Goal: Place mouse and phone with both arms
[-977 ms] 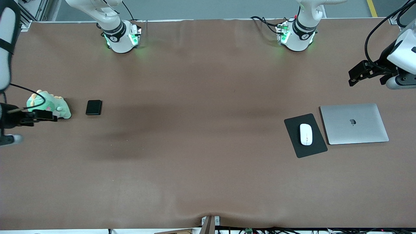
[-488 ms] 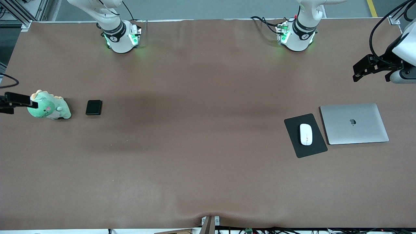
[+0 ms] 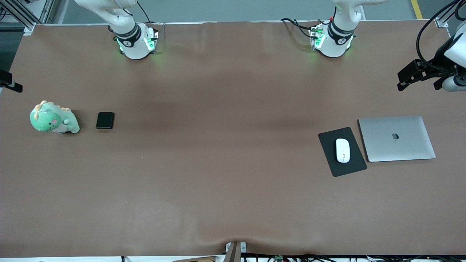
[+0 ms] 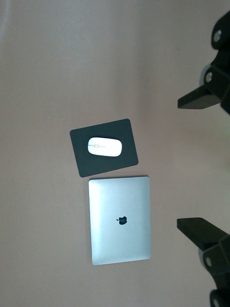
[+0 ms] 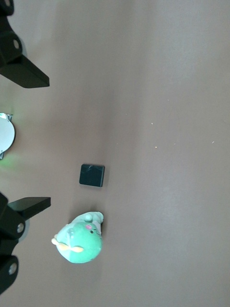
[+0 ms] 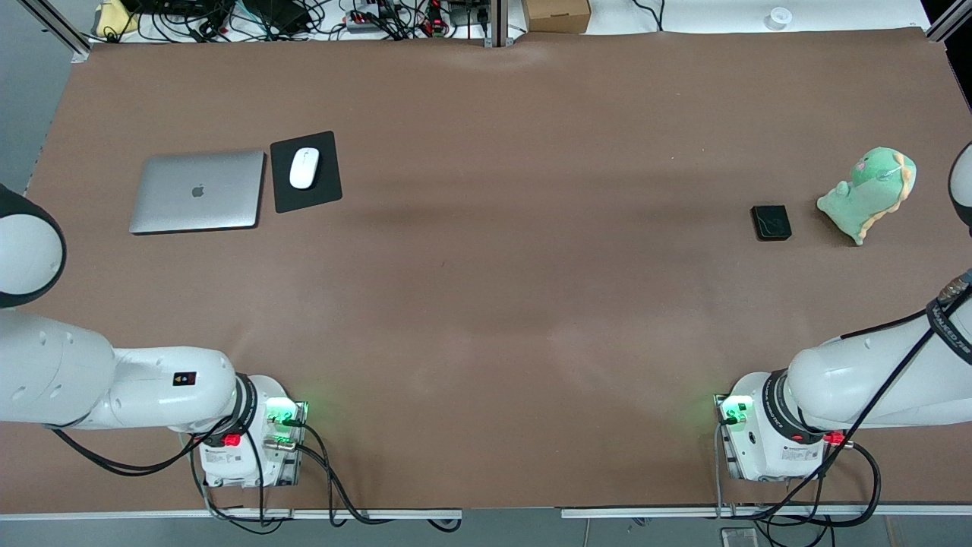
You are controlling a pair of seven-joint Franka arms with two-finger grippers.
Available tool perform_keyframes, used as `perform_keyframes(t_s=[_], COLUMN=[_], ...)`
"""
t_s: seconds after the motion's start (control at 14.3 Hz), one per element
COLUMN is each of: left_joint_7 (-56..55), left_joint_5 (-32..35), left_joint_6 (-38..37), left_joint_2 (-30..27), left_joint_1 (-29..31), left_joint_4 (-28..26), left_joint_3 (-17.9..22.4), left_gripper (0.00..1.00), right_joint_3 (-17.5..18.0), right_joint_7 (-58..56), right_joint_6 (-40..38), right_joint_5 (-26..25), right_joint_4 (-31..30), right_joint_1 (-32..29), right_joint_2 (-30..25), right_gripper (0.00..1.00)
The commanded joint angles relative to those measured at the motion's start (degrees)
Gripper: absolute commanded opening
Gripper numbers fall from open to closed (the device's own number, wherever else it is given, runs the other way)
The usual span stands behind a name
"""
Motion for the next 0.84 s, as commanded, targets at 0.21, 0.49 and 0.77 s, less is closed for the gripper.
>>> perform_keyframes(t_s=[0.21, 0.49, 0.77], left_joint_7=[-1.8, -1.9, -1.9], left_joint_5=[-0.2, -0.2, -0.3], left_joint_6=[-1.4, -1.3, -1.3], left_joint_2=[-0.2, -0.1, 0.2], left_joint_1=[0.3, 0.3, 0.3], left_joint_4=[0.9, 0.9, 0.9], left_joint_3=[-0.5, -0.5, -0.5], left_gripper=[1.00, 1.00, 1.00], right_joint_3=[-0.3, 0.9, 3.8], right_joint_7=[6.8, 6.8, 6.8], right_joint_6=[2.2, 4.7, 5.1], right_joint_5=[-3.0, -4.6, -7.5], right_joint_4=[-10.4, -15.1, -15.1], right_joint_1=[2.8, 2.7, 2.0], right_joint_2=[-8.1, -10.3, -10.8], right_gripper=[1.00, 1.00, 1.00])
